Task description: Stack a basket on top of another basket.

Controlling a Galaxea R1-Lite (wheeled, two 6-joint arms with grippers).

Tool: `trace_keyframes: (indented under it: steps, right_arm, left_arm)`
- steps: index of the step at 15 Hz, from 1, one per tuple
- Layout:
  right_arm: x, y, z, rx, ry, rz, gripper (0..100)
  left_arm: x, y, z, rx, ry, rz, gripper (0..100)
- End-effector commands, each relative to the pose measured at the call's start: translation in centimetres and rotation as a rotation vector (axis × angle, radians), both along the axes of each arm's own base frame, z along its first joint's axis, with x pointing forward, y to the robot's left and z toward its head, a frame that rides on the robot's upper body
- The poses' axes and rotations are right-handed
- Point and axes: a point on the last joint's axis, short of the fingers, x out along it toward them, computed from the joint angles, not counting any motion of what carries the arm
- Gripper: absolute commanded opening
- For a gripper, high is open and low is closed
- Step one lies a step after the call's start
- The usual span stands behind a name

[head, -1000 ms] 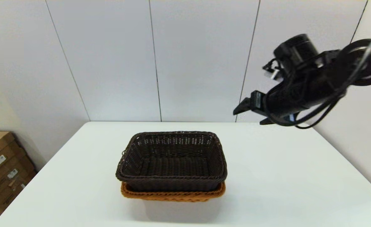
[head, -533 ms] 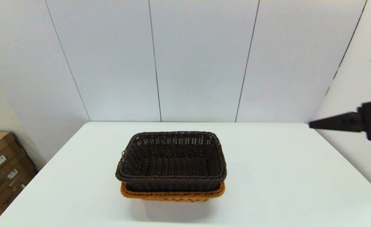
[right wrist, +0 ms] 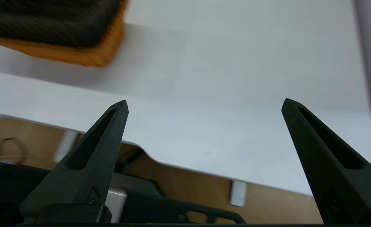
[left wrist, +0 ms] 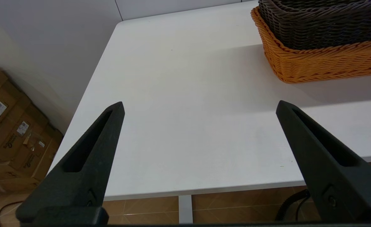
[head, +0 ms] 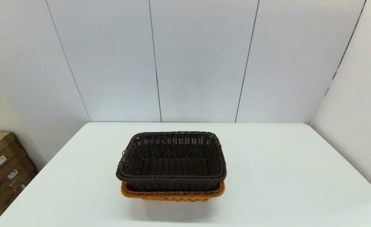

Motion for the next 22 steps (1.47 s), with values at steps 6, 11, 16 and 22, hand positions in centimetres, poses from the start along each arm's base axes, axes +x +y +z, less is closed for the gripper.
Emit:
trace_keyframes:
  steps: [6,11,16,22]
  right_arm:
    - [-0.9,-0.1,-6.2,-0.124,-0.087,-0.227,100]
    - [-0.4,-0.1,-10.5,-0.191,-0.239,-0.216,100]
    - [-1.0,0.1,-11.6,-0.171,-0.38,-0.143,100]
    - [-0.5,0.2,-12.4,-0.134,-0.434,-0.098,100]
  left_arm:
    - [0.0,0.0,0.0,0.001,0.003,0.0,100]
    - [0.0,0.0,0.0,0.001,0.003,0.0,100]
    - [0.0,0.0,0.0,0.001,0.003,0.0,100]
    - [0.0,0.0,0.0,-0.001,0.003,0.002,100]
